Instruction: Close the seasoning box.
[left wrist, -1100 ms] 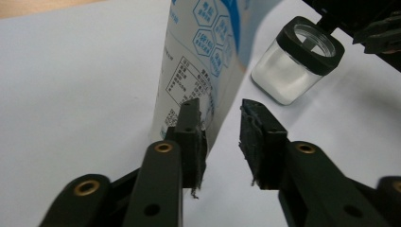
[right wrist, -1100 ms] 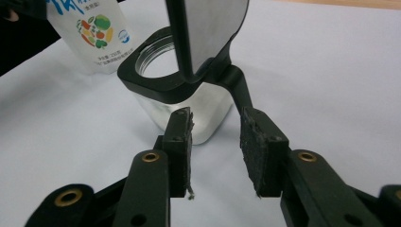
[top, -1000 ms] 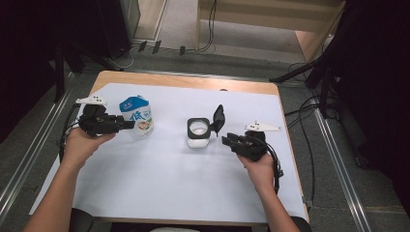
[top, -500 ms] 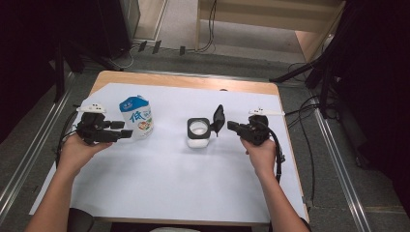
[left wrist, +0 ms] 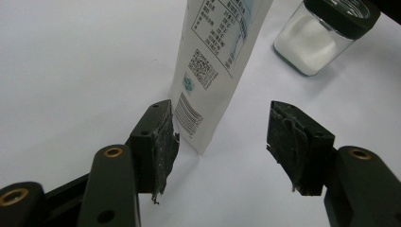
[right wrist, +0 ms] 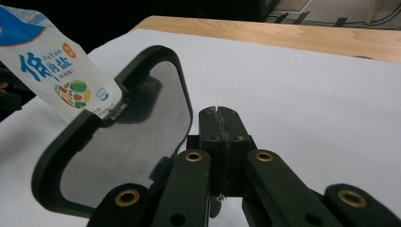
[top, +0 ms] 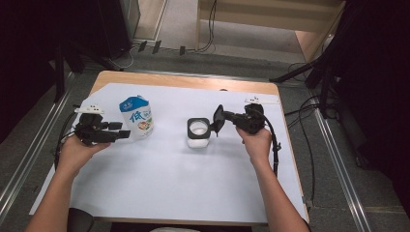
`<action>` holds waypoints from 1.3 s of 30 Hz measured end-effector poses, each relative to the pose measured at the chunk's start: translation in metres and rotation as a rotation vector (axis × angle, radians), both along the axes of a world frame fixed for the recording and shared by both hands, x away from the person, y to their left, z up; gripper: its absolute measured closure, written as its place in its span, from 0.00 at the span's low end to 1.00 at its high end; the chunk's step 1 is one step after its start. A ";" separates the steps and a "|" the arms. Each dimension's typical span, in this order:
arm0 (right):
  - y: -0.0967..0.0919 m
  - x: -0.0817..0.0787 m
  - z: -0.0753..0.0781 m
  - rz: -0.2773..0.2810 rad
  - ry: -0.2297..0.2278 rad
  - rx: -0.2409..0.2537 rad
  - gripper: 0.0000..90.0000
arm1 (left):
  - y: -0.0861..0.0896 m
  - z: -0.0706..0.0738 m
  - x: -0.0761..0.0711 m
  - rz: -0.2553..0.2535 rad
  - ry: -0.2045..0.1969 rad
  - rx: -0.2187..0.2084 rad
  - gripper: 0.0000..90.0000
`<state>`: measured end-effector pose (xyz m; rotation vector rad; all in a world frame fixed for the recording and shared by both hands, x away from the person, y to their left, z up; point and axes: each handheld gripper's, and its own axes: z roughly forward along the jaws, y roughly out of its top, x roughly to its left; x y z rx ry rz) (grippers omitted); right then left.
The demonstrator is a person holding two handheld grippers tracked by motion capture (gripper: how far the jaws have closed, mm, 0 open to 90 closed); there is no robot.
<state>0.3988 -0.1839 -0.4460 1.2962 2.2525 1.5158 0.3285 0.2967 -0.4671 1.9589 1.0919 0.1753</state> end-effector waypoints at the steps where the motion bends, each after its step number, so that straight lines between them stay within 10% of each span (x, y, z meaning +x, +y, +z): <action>1: 0.001 0.000 0.000 0.002 0.003 0.006 1.00 | 0.000 -0.001 0.000 0.008 -0.002 0.002 0.47; 24: 0.025 -0.011 0.011 0.066 -0.051 0.003 1.00 | 0.008 -0.003 -0.002 0.020 0.012 -0.004 0.48; 39: 0.042 -0.011 -0.003 0.114 -0.006 -0.031 1.00 | 0.011 -0.004 -0.002 0.027 0.016 -0.015 0.48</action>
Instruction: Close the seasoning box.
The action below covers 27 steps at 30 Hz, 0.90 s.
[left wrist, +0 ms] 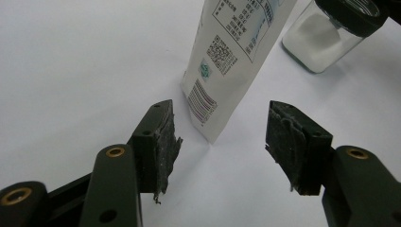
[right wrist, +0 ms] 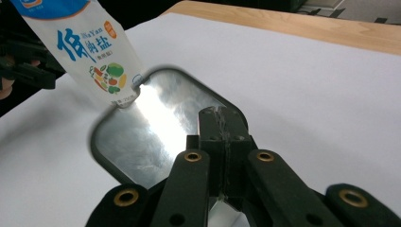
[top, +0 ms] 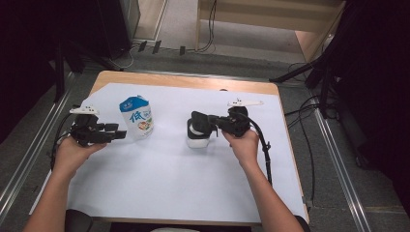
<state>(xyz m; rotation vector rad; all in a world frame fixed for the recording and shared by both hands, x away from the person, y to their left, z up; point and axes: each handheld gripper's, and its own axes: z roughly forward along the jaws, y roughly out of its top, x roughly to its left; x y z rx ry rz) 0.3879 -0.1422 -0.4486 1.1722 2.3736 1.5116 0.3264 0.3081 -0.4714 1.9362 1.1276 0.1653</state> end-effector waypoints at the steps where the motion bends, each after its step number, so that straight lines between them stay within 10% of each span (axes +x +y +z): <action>1: 0.001 0.000 -0.001 0.003 -0.003 -0.004 1.00 | 0.000 0.000 0.000 0.001 0.000 0.001 0.48; 27: -0.034 -0.007 -0.005 -0.076 -0.054 -0.026 0.62 | 0.001 -0.005 0.005 0.001 0.004 0.008 0.48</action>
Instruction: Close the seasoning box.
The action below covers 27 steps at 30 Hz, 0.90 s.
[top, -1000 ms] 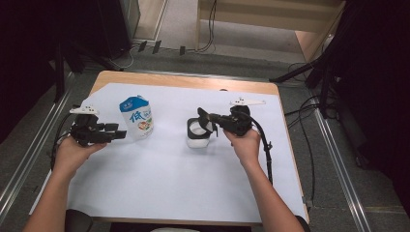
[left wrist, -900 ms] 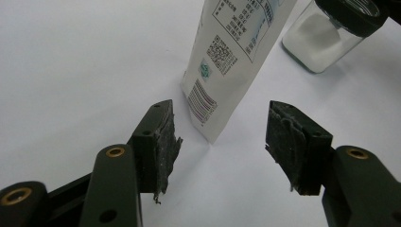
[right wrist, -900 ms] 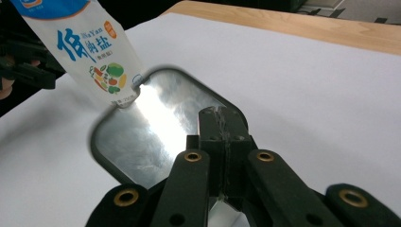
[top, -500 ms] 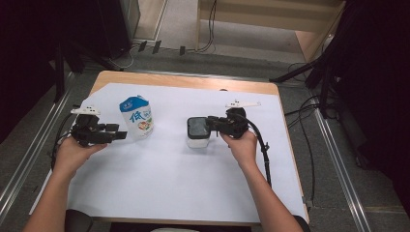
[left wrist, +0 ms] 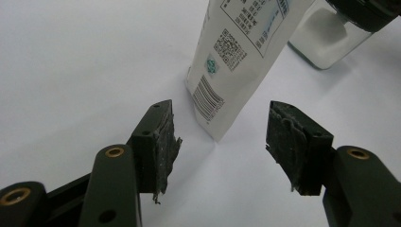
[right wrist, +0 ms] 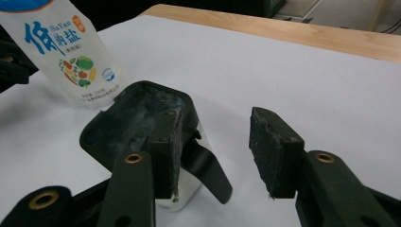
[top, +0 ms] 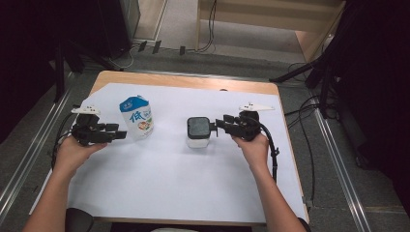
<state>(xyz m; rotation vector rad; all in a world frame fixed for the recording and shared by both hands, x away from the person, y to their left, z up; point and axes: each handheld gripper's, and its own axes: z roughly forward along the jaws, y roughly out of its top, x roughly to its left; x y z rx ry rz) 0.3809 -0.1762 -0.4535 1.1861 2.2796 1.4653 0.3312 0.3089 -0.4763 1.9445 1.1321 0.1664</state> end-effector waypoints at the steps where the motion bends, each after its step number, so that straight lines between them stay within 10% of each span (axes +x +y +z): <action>1: -0.003 -0.001 0.000 -0.007 -0.002 0.001 0.62 | 0.001 0.000 0.000 -0.005 0.004 0.006 0.48; 27: -0.066 -0.029 -0.020 -0.133 -0.010 -0.030 0.56 | 0.003 -0.005 0.007 0.000 0.014 0.014 0.48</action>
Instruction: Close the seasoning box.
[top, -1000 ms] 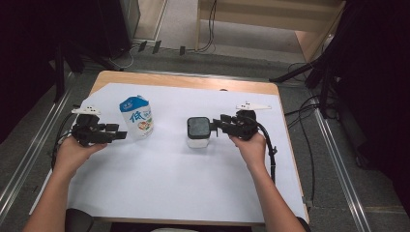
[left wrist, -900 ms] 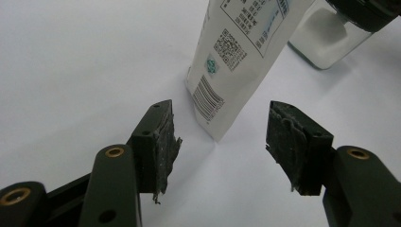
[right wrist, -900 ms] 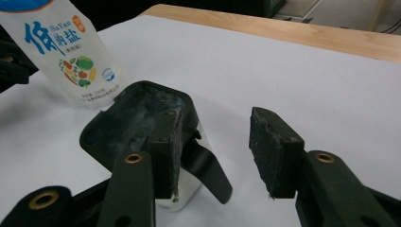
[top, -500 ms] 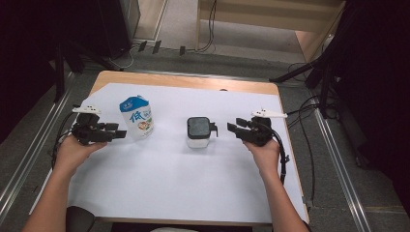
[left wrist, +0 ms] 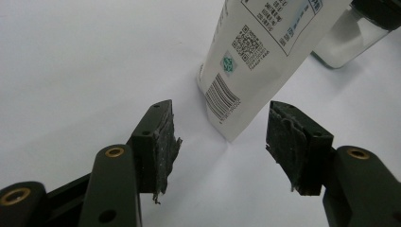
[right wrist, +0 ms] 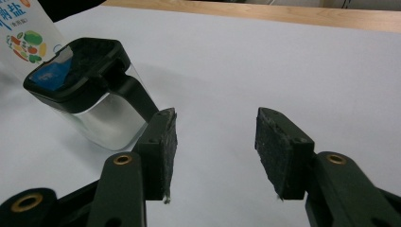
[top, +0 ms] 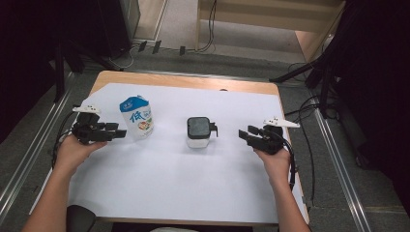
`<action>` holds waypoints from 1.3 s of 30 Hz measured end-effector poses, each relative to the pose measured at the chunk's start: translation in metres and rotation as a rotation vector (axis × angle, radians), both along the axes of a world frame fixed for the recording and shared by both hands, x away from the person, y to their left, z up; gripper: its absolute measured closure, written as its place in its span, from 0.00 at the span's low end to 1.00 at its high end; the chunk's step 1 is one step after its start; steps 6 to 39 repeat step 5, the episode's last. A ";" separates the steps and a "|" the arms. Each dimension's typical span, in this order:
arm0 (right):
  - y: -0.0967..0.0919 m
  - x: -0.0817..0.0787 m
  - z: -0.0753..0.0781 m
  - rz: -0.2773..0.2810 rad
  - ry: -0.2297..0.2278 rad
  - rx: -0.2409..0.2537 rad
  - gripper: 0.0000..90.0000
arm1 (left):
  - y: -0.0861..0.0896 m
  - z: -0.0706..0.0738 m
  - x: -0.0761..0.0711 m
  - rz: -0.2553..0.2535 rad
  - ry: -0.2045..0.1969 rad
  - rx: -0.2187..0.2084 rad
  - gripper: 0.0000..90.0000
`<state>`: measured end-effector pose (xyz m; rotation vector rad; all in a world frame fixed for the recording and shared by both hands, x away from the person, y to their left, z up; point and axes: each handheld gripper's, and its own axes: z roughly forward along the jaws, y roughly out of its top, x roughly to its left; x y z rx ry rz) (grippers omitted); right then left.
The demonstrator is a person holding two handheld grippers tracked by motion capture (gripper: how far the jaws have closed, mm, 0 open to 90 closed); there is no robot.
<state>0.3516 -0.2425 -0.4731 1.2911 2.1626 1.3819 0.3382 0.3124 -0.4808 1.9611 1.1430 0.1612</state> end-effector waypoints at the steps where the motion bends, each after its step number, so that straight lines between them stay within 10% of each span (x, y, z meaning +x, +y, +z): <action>1: -0.001 0.000 -0.001 0.000 -0.004 0.000 0.56 | 0.000 0.000 0.000 -0.001 0.001 0.002 0.48; 39: -0.003 0.000 -0.003 -0.006 0.006 0.007 0.56 | -0.001 0.000 0.000 0.002 -0.005 0.001 0.48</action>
